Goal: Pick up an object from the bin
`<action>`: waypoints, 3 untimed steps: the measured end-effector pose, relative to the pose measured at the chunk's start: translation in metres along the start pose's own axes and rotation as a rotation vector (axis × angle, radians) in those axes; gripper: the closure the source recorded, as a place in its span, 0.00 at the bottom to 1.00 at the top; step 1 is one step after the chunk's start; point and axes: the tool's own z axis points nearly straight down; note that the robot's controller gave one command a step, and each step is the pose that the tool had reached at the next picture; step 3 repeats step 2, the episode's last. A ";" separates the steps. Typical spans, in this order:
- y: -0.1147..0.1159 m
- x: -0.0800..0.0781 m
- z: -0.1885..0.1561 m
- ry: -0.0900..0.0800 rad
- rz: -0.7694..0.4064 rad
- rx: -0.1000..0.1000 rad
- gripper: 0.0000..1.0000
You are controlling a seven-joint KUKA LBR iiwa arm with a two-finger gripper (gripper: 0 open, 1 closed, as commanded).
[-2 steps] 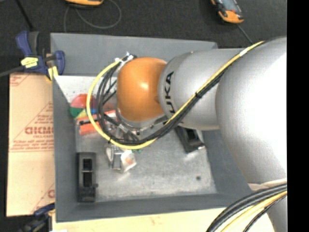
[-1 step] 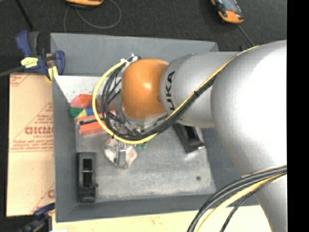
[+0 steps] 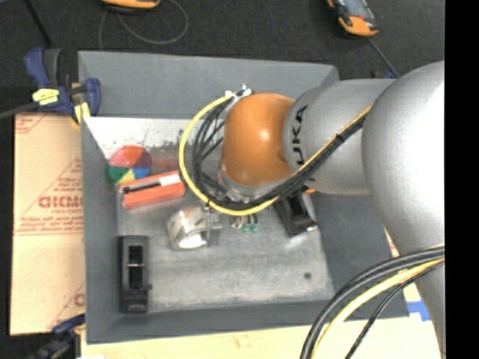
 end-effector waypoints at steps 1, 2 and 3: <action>0.000 0.000 0.000 0.000 0.001 0.000 1.00; -0.004 -0.030 -0.149 -0.003 0.018 0.001 1.00; -0.004 -0.030 -0.149 -0.003 0.018 0.001 1.00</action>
Offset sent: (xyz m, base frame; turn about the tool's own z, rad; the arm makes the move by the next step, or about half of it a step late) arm 0.0282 -0.0024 0.1474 0.0135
